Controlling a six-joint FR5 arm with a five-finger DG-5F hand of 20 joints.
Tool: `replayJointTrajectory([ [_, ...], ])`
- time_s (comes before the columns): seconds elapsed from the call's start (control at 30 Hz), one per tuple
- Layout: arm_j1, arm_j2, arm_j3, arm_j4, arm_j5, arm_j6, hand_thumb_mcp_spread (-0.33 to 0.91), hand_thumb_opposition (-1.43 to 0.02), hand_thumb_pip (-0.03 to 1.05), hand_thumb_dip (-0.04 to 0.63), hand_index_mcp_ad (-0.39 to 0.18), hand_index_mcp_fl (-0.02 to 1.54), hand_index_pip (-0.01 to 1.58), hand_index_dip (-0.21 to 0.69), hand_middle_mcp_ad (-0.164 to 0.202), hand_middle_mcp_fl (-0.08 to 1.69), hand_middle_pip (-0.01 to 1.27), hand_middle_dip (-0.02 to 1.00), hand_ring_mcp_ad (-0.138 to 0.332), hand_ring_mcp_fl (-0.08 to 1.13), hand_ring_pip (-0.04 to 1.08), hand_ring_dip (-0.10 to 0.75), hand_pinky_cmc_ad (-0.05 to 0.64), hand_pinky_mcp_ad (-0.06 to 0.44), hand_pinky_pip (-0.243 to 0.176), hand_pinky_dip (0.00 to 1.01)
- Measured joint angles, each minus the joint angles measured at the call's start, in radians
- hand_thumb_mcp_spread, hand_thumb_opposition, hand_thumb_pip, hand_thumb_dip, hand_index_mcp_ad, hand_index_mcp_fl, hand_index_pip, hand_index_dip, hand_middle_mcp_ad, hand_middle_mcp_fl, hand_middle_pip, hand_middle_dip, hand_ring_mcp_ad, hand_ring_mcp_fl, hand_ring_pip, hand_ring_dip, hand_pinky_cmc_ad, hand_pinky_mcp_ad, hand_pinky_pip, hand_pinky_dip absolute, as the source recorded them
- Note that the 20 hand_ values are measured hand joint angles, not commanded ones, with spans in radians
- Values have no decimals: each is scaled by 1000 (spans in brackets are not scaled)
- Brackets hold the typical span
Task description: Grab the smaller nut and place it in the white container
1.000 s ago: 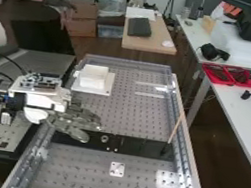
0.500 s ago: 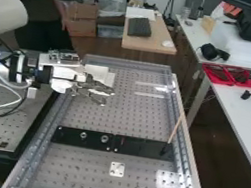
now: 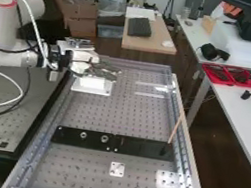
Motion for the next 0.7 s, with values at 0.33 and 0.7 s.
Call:
replayJointTrajectory([
  [0.33, 79, -8, 32, -27, -11, 17, 429, -878, 667, 255, -119, 194, 1545, 293, 23, 168, 138, 239, 105, 0, 101, 127, 346, 291, 3, 182],
  [0.7, 139, -45, 58, -31, -10, 35, 424, -897, 661, 255, -119, 213, 1543, 293, 24, 168, 138, 239, 105, 0, 103, 127, 346, 295, 3, 182],
])
